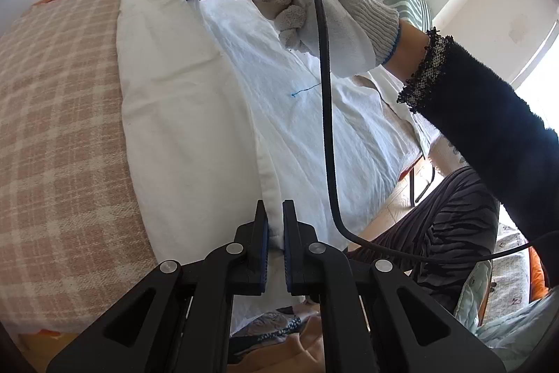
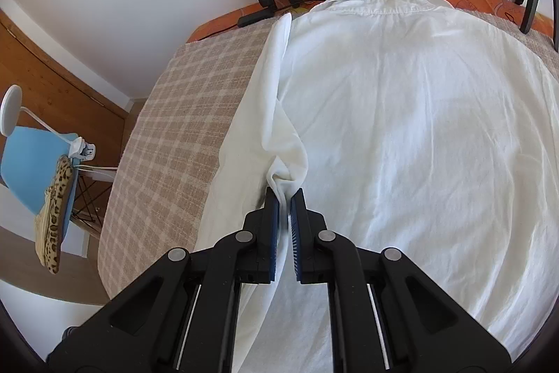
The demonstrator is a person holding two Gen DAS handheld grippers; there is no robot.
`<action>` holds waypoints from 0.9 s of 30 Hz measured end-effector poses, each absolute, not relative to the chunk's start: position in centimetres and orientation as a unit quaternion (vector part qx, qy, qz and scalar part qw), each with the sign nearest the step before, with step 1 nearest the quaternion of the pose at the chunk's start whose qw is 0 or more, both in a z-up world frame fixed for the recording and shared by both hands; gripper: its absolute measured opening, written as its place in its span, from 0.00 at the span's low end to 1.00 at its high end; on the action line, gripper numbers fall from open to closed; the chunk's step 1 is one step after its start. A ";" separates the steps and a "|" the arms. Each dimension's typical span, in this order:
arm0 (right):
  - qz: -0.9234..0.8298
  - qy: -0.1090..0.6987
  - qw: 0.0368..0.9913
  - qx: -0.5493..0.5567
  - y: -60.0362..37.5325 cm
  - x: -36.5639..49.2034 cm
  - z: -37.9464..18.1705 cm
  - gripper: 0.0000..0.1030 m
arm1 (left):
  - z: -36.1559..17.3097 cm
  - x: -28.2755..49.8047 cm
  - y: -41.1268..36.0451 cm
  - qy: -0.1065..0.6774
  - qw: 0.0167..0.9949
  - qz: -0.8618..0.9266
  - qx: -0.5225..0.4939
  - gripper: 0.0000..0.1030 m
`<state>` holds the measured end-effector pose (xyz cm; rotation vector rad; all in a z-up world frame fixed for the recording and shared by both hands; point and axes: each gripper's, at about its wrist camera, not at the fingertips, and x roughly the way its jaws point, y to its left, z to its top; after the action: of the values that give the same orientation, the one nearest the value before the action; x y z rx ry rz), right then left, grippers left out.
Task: Fold small clothes
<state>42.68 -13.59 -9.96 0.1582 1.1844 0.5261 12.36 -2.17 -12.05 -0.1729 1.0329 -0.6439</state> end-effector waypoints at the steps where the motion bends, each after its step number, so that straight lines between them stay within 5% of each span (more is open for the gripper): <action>1: 0.241 0.552 0.794 0.076 -14.0 42.8 -10.2 0.08 | -12.2 12.5 -2.5 0.487 0.814 -0.306 -0.082 0.05; 8: 0.233 0.566 0.788 0.069 -14.5 43.1 -11.5 0.08 | -13.4 12.3 -4.8 0.509 0.794 -0.329 -0.037 0.09; 14: 0.219 0.565 0.794 0.050 -16.5 42.0 -10.4 0.21 | -13.1 10.8 -4.3 0.525 0.774 -0.351 -0.038 0.12; 18: 0.216 0.530 0.819 0.045 -19.0 39.8 -7.5 0.40 | -12.2 9.8 -2.5 0.520 0.776 -0.354 -0.048 0.12; 27: 0.176 0.484 0.853 0.090 -26.7 34.7 -4.0 0.45 | -8.4 12.0 -0.5 0.469 0.821 -0.314 -0.090 0.13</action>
<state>34.70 -26.71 -3.95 0.1888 1.0183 0.3700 12.02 -0.53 -8.36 -0.1905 0.9974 -0.6679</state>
